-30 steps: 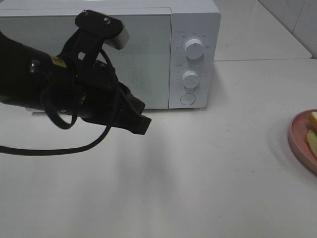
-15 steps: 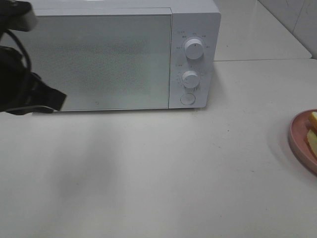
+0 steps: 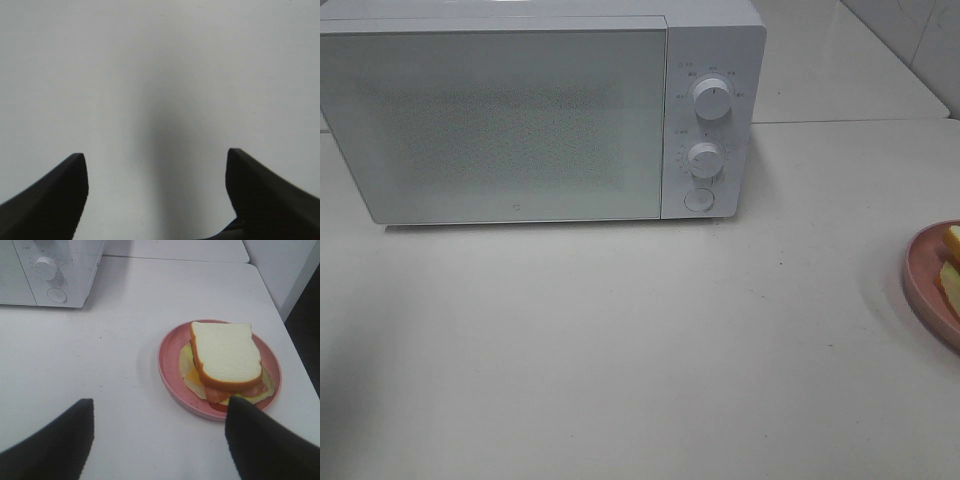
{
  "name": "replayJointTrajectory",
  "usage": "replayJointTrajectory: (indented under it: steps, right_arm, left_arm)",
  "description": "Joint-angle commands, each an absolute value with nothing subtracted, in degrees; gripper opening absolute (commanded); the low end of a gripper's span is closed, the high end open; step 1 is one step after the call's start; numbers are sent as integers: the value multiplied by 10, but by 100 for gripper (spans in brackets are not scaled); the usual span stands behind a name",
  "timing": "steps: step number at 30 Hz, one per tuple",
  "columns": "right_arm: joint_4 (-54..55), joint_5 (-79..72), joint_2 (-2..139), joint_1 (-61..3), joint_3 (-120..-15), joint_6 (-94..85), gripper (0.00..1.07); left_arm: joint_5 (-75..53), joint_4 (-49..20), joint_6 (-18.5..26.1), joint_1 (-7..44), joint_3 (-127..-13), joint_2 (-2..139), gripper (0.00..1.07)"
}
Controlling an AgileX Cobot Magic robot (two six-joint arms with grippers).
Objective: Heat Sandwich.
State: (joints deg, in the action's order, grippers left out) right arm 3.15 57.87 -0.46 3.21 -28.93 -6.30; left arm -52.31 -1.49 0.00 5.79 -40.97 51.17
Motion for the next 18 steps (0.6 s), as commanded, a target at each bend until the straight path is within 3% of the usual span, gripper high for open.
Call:
replayJointTrajectory:
  steps: [1, 7, 18]
  right_arm:
    - [32, 572, -18, 32, -288, -61, 71]
    - [32, 572, -18, 32, -288, -61, 71]
    - [32, 572, -18, 32, -288, -61, 71]
  left_arm:
    - [-550, 0, 0, 37, -406, 476, 74]
    - [-601, 8, 0, -5, -406, 366, 74]
    - [-625, 11, -28, -8, -339, 203, 74]
